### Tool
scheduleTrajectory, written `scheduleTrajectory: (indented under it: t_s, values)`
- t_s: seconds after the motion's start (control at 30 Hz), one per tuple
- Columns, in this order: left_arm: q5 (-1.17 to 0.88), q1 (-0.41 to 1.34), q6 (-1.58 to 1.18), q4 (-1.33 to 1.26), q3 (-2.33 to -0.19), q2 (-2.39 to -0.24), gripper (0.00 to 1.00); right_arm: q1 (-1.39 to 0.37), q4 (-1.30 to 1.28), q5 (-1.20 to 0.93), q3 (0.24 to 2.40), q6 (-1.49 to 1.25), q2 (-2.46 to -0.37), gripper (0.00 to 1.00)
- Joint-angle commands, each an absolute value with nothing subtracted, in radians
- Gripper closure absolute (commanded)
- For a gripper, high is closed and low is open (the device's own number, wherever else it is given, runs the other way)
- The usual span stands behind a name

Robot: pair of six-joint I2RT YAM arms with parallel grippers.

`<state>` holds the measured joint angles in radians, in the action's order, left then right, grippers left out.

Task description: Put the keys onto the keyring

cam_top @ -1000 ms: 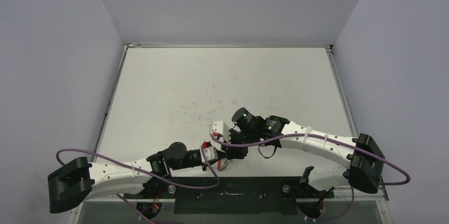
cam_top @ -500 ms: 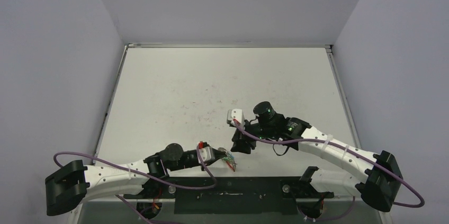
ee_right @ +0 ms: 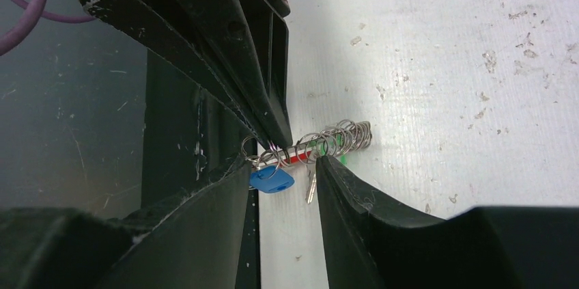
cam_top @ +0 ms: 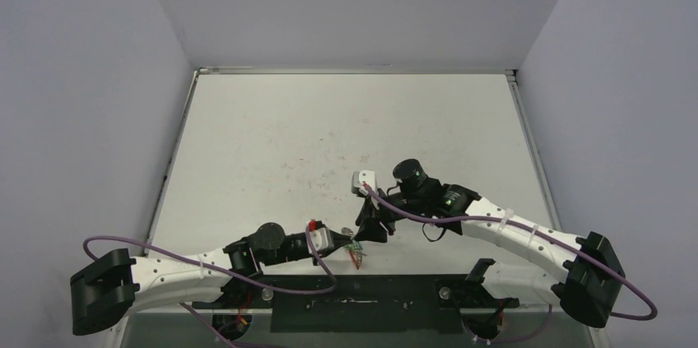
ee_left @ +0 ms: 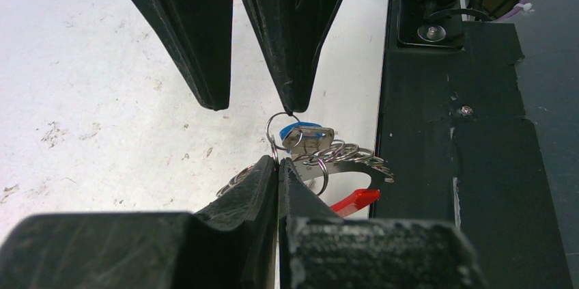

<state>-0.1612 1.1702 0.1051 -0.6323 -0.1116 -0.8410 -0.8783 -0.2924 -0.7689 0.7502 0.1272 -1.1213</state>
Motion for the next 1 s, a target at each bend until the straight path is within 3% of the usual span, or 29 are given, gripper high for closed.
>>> scheduleTrajectory:
  t_s: [0.0,0.4,0.57,0.67,0.97]
  values:
    - [-0.160,1.175,0.098,-0.683,-0.128,-0.836,1.00,-0.878,-0.225,-0.801,0.755,0.100,-1.137,0.59]
    - [-0.164,1.175,0.104,-0.667,-0.134,-0.830,1.00,-0.879,-0.265,-0.780,0.759,0.107,-1.166,0.67]
    - [-0.163,1.175,0.105,-0.663,-0.135,-0.829,1.00,-0.879,-0.275,-0.790,0.759,0.107,-1.166,0.92]
    - [-0.163,1.175,0.107,-0.659,-0.135,-0.827,1.00,-0.878,-0.277,-0.790,0.756,0.104,-1.162,1.00]
    - [-0.155,1.177,0.110,-0.636,-0.131,-0.800,1.00,-0.878,-0.292,-0.761,0.747,0.098,-1.131,1.00]
